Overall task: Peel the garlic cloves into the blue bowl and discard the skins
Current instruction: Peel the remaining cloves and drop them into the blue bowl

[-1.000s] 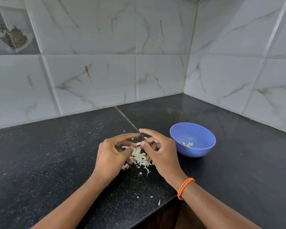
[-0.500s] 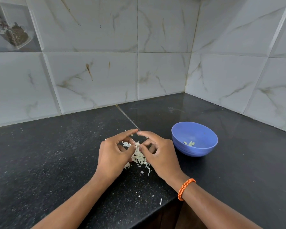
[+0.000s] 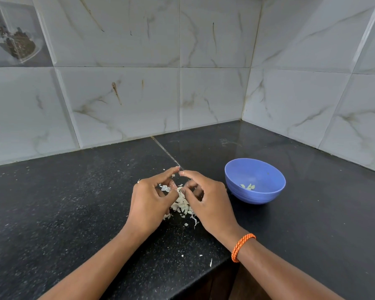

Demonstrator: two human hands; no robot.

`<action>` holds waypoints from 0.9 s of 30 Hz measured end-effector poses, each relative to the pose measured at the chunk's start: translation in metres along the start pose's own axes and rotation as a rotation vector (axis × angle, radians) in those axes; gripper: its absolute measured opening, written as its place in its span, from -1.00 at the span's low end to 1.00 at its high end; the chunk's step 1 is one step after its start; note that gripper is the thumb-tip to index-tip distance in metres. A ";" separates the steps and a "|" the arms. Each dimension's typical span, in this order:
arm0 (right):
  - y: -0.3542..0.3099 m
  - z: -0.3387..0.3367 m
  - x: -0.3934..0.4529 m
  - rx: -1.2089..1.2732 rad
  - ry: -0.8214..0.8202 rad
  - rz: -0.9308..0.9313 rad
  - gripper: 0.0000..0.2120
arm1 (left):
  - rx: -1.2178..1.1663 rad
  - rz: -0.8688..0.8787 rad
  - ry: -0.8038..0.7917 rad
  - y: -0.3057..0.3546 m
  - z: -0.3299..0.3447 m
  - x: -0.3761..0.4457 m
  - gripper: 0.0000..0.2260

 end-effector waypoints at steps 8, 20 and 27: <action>-0.001 -0.002 0.001 0.160 0.018 0.000 -0.56 | -0.125 -0.040 -0.030 -0.005 0.004 0.000 -0.60; 0.006 -0.002 0.002 0.181 0.037 0.060 -0.71 | -0.116 -0.102 0.014 -0.001 -0.001 0.000 -0.81; 0.011 -0.002 0.003 0.181 0.061 0.101 -0.67 | -0.173 -0.169 0.029 -0.002 -0.003 0.001 -0.95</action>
Point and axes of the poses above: each hand's wrist, its own x-axis towards the middle knuckle, its own z-axis out of the palm, y = z × x, the point moved 2 cm from there along x, towards the middle knuckle, and after that the axes turned 3 degrees about -x, right-handed, at the moved point
